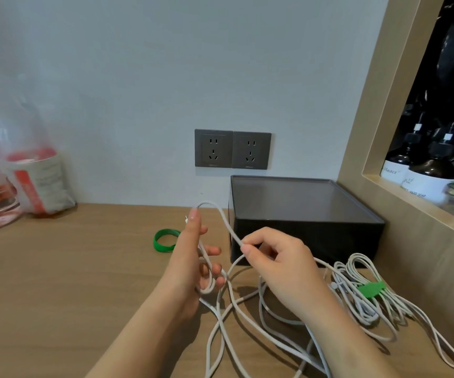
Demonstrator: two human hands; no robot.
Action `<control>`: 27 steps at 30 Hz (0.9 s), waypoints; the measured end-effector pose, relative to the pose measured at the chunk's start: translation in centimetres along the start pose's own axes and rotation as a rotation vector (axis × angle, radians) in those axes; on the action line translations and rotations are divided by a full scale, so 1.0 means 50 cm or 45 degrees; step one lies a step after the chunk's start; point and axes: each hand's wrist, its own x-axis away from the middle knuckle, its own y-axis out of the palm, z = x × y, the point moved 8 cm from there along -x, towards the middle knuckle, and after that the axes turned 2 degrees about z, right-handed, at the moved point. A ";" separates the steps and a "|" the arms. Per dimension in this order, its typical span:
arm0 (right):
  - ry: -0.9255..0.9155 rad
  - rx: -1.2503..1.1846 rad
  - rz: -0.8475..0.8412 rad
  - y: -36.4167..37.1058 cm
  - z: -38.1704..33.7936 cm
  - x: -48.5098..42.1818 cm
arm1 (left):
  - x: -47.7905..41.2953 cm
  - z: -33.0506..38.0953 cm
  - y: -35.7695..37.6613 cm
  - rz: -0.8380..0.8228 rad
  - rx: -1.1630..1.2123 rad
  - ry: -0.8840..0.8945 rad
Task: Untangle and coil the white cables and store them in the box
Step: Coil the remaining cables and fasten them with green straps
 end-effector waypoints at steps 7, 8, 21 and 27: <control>-0.020 0.114 -0.186 0.049 -0.018 0.013 | 0.009 0.026 -0.011 0.063 -0.175 0.173; -0.021 0.126 -0.204 0.052 -0.019 0.014 | 0.011 0.030 -0.012 0.070 -0.163 0.190; 0.002 0.274 -0.284 0.071 -0.010 0.017 | 0.000 0.027 -0.019 0.102 0.235 0.073; 0.277 0.086 -0.451 0.077 0.013 0.024 | -0.015 0.030 -0.039 0.119 0.590 0.017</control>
